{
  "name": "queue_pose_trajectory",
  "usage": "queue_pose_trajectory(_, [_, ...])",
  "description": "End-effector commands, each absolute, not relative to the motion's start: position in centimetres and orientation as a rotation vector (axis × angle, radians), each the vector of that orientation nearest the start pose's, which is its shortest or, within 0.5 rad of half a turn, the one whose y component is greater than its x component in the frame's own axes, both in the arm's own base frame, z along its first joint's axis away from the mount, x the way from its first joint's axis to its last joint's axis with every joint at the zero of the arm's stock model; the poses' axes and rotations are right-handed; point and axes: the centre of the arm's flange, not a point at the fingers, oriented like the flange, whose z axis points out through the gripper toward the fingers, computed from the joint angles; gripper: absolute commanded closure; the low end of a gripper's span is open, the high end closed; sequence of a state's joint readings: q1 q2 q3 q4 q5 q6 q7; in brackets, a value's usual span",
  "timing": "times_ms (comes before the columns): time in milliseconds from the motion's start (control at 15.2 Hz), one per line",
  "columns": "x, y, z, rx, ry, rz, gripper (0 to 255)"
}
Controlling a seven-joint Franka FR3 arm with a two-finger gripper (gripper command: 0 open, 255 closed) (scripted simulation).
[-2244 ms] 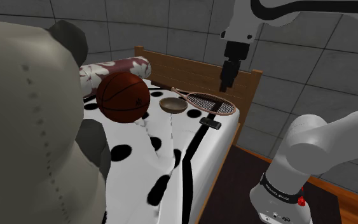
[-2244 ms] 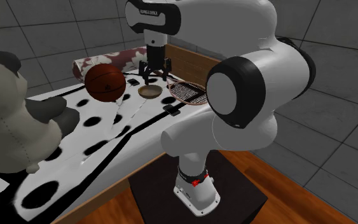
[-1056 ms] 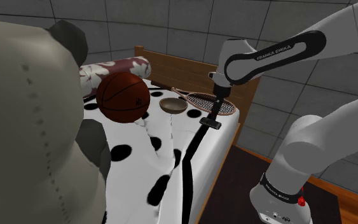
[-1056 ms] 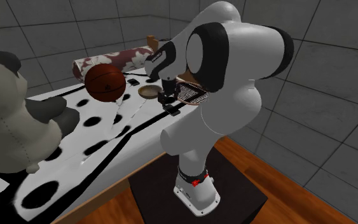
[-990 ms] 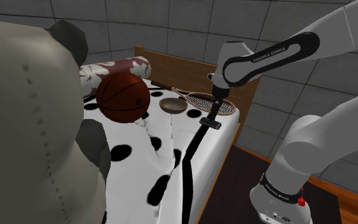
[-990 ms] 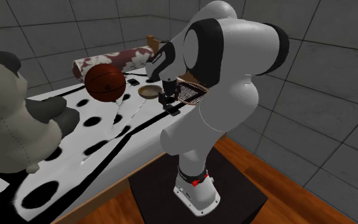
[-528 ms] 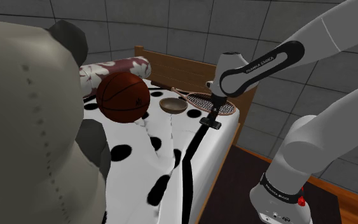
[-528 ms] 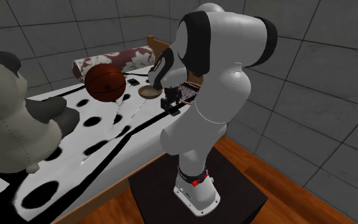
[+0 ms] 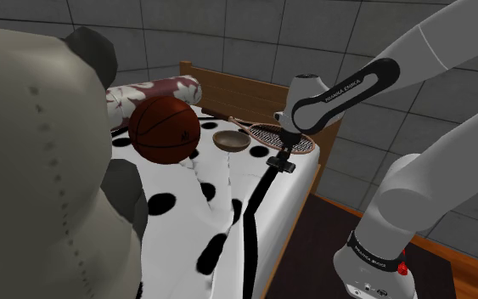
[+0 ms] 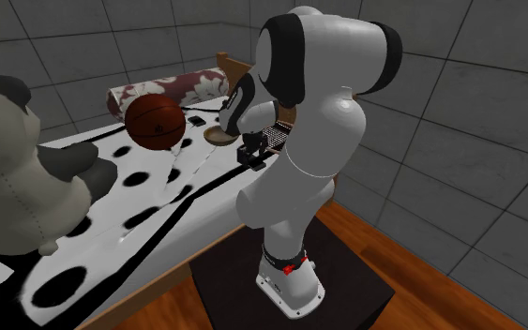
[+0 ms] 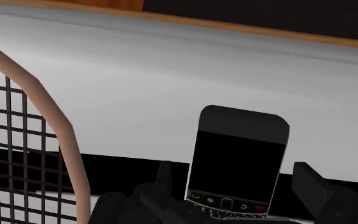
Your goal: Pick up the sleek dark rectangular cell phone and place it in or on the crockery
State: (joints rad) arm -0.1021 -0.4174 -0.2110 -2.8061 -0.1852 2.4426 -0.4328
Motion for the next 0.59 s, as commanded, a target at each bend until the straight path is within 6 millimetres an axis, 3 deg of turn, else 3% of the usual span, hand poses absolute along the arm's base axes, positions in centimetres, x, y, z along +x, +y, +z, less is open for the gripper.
queue_pose_trajectory(0, [34.8,-10.56,32.64,-3.164,-0.437,-0.055,0])
queue_pose_trajectory(66, [34.8,-10.56,32.64,-3.164,-0.437,-0.055,255])
queue_pose_trajectory(528, [34.81,-10.57,32.65,-3.164,-0.437,-0.055,255])
